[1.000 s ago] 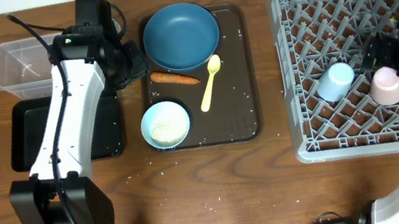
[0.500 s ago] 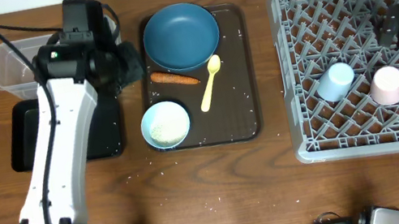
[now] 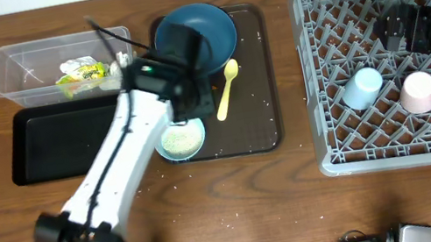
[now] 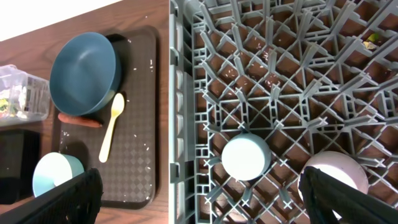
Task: Sort waste into correct bins and load items into the dishwasher rack
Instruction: 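Grasp the light-blue bowl of rice with the left gripper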
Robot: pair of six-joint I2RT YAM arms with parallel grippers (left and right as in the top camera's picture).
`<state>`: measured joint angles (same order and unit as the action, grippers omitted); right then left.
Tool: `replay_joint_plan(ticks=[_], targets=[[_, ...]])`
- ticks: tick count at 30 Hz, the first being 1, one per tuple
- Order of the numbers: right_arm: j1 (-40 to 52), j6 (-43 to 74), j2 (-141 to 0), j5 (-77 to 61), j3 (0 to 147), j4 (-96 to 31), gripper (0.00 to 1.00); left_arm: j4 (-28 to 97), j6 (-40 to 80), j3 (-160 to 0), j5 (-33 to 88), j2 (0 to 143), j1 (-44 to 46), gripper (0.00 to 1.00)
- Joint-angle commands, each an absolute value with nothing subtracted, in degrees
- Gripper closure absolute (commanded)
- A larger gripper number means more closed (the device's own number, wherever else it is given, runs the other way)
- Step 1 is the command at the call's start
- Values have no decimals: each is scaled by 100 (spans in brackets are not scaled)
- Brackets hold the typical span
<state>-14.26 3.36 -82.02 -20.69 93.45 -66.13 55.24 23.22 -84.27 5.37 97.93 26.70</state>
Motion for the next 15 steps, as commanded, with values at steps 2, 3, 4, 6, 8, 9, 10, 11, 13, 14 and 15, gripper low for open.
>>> replay_joint_plan(ticks=[2, 3, 4, 6, 8, 9, 10, 11, 13, 14, 15], targets=[[-1378, 154, -8211, -2145, 9395, -6613, 1, 5164, 2429, -7985, 161, 10169, 2801, 68], [-1380, 145, -8211, -2143, 9395, -6619, 1, 5092, 2429, -7933, 163, 10245, 2801, 68], [-1378, 137, -8211, -2145, 9395, -6622, 1, 5024, 2429, -7885, 158, 10333, 2799, 68], [-1378, 137, -8211, -2145, 9395, -6622, 1, 4945, 2427, -7828, 110, 10492, 2801, 68], [-1378, 137, -8211, -2145, 9395, -6624, 1, 4936, 2399, -7806, 51, 10654, 2805, 68], [-1378, 139, -8211, -2145, 9395, -6626, 1, 4934, 2357, -7806, 47, 10726, 2805, 68], [-1378, 139, -8211, -2145, 9395, -6626, 1, 4934, 2340, -7806, 36, 10792, 2805, 68], [-1378, 139, -8211, -2145, 9395, -6626, 1, 4921, 2298, -7806, 34, 10862, 2805, 68], [-1378, 139, -8211, -2145, 9395, -6624, 1, 4895, 2276, -7804, 12, 10993, 2805, 68], [-1378, 137, -8211, -2145, 9395, -6626, 1, 4890, 2276, -7800, -5, 11061, 2805, 69], [-1378, 137, -8211, -2145, 9395, -6626, 1, 4893, 2279, -7800, -36, 11128, 2805, 69]])
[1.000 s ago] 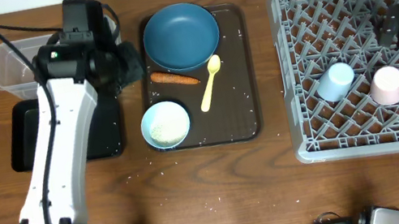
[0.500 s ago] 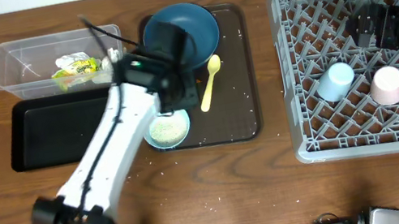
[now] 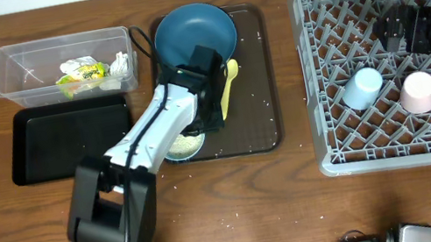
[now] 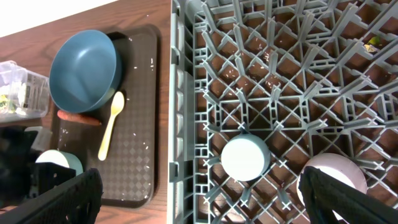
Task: Sort waste into correct bins and load items into the dishwasher rack
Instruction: 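Grasp the light-blue bowl of rice with the left gripper, then tip the bowl over the black tray to pour out the rice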
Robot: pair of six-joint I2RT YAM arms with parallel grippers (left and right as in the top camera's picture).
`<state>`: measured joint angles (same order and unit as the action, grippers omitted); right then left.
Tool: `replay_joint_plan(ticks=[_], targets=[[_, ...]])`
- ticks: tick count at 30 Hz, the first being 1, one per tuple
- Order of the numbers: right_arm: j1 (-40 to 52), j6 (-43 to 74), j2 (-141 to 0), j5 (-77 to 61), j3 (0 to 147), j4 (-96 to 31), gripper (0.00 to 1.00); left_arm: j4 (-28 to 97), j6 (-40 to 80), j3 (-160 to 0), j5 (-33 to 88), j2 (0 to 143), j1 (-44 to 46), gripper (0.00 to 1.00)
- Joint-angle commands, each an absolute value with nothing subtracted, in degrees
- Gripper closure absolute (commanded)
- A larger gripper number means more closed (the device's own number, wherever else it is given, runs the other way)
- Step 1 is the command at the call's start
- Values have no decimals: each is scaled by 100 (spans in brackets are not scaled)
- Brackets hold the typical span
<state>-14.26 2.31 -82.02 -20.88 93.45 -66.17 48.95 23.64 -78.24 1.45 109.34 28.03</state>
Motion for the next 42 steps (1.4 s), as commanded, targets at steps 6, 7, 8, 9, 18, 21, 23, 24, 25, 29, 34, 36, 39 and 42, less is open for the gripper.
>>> replay_joint_plan(ticks=[6, 7, 8, 9, 18, 21, 23, 24, 25, 29, 34, 36, 39, 42], targets=[[-1378, 137, -8211, -2143, 9395, -6665, 1, 4893, 2279, -7795, -73, 11432, 2805, 76], [-1378, 137, -8211, -2143, 9395, -6667, 1, 4893, 2279, -7795, -73, 11445, 2805, 80], [-1378, 137, -8211, -2145, 9395, -6667, 1, 4890, 2279, -7795, -73, 11445, 2805, 81], [-1378, 139, -8211, -2143, 9395, -6667, 1, 4886, 2279, -7795, -73, 11445, 2805, 88], [-1378, 137, -8211, -2143, 9395, -6663, 1, 5273, 2283, -8121, -47, 11222, 2799, 94], [-1380, 113, -8211, -2143, 9395, -6672, 1, 5625, 2281, -8394, -23, 10965, 2755, 94], [-1378, 106, -8211, -2143, 9395, -6683, 1, 5765, 2279, -8519, 117, 10733, 2665, 94], [-1380, 75, -8211, -2143, 9395, -6692, 1, 5808, 2274, -8567, 235, 10586, 2587, 94], [-1380, 49, -8211, -2143, 9395, -6700, 1, 5835, 2268, -8593, 336, 10453, 2495, 94], [-1378, 10, -8211, -2141, 9395, -6716, 1, 5865, 2058, -8617, 819, 9854, 1865, 94], [-1378, 12, -8211, -2143, 9395, -6735, 1, 5894, 1643, -8617, 1549, 9395, 550, 94], [-1380, 12, -8211, -2143, 9395, -6751, 1, 5898, 1361, -8613, 2069, 9400, -32, 94], [-1378, 12, -8211, -2143, 9395, -6790, 1, 5892, 934, -8545, 2908, 9463, -856, 94], [-1378, 12, -8211, -2143, 9395, -6823, 1, 5894, 563, -8475, 3795, 9596, -1629, 94]])
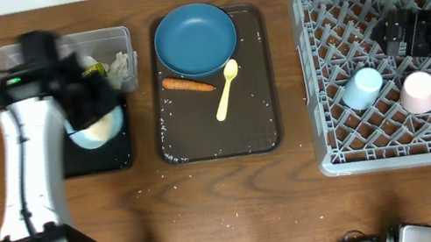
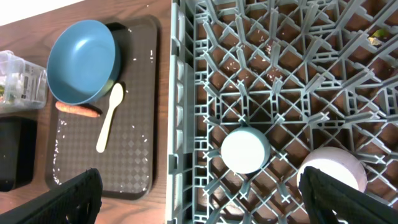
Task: Sort waste into correct bins and load items into the dishwasher rack
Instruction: 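Tip the bowl over the black tray to pour out the rice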
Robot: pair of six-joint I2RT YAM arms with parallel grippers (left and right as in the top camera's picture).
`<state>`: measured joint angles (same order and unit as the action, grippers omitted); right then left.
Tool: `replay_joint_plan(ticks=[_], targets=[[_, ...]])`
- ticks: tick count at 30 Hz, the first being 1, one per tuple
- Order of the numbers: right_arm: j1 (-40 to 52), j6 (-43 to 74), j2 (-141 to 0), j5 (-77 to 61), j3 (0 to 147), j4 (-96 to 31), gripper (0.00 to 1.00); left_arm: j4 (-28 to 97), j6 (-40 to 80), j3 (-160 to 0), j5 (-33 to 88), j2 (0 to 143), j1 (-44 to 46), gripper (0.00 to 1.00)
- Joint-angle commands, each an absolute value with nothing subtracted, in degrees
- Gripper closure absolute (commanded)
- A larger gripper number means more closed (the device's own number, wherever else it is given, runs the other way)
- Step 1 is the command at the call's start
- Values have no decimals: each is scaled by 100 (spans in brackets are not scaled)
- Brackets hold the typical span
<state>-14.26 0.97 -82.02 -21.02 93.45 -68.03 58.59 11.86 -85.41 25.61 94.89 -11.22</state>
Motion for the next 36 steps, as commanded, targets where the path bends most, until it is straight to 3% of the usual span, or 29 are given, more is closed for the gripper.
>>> replay_joint_plan(ticks=[1, 9, 22, 36], targets=[[-1378, 12, -8211, -2143, 9395, -6838, 1, 5894, 423, -8455, 4125, 9662, -1861, 94], [-1378, 10, -8211, -2143, 9395, -6853, 1, 5951, -362, -8444, 6222, 10436, -3015, 94], [-1378, -56, -8211, -2123, 9393, -6895, 1, 5951, -558, -8444, 8923, 11673, -3610, 94], [-1378, -141, -8211, -2123, 9384, -6969, 1, 5996, 659, -8444, 9015, 11714, -3959, 94]])
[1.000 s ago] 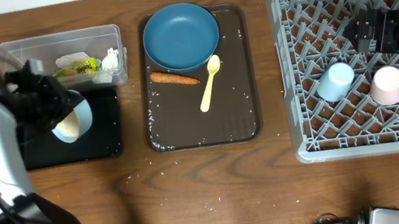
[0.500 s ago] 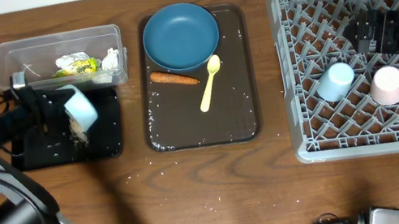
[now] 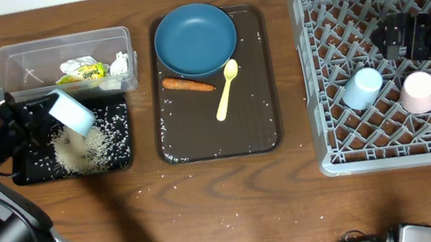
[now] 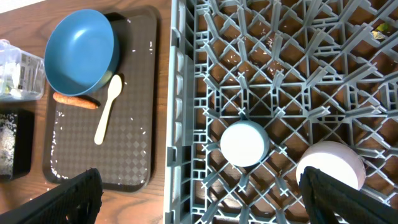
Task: Sort waste into correct bins and load items into the dishwasher rack
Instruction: 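Tip the bowl over the black tray to pour out the rice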
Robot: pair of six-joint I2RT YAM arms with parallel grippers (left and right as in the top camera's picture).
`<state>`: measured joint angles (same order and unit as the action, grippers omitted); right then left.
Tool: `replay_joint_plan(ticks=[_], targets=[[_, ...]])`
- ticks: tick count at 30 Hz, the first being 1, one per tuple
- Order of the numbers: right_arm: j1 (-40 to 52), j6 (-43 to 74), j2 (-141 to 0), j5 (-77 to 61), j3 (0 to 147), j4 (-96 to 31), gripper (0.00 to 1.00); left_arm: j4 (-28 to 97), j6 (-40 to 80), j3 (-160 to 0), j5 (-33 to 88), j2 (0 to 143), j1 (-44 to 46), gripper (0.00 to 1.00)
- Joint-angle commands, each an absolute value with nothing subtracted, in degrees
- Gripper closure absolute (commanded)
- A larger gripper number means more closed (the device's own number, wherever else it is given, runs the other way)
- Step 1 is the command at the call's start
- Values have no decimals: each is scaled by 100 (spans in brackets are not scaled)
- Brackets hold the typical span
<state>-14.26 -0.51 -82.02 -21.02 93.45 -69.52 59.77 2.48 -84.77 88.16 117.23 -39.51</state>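
Note:
My left gripper (image 3: 53,115) is shut on a small light-blue bowl (image 3: 72,113), held tipped on its side over the black tray (image 3: 120,160). White rice (image 3: 83,150) lies spread in that tray. On the brown tray (image 3: 260,122) rest a big blue bowl (image 3: 195,38), a carrot (image 3: 188,85) and a yellow spoon (image 3: 226,90). The right wrist view shows the same bowl (image 4: 81,50), carrot (image 4: 74,101) and spoon (image 4: 107,109). My right gripper (image 4: 202,199) hangs open over the grey dish rack (image 3: 314,77), holding nothing.
A clear bin (image 3: 18,62) with wrappers sits behind the black tray. A light-blue cup (image 3: 363,88) and a pink cup (image 3: 418,91) stand upside down in the rack. Rice grains dot the table in front of the trays.
The bowl was over the black tray with rice in it. Now it is tipped and farther left, and the rice lies in the black tray. The right arm barely moved.
First my left gripper was over the brown tray by the small bowl of rice, then down at that bowl. Later the bowl was off the brown tray and over the black tray. Now it is tilted and its rice is in the black tray.

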Motion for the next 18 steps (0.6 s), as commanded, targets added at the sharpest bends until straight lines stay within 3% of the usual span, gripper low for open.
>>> replay_joint_plan(ticks=[1, 18], targets=[[-1378, -143, -8211, -2121, 9382, -6969, 1, 5996, 659, -8444, 9015, 11712, -3959, 94], [-1378, -143, -8213, -2123, 9354, -6967, 1, 5946, 344, -8444, 8919, 11714, -3900, 94]])
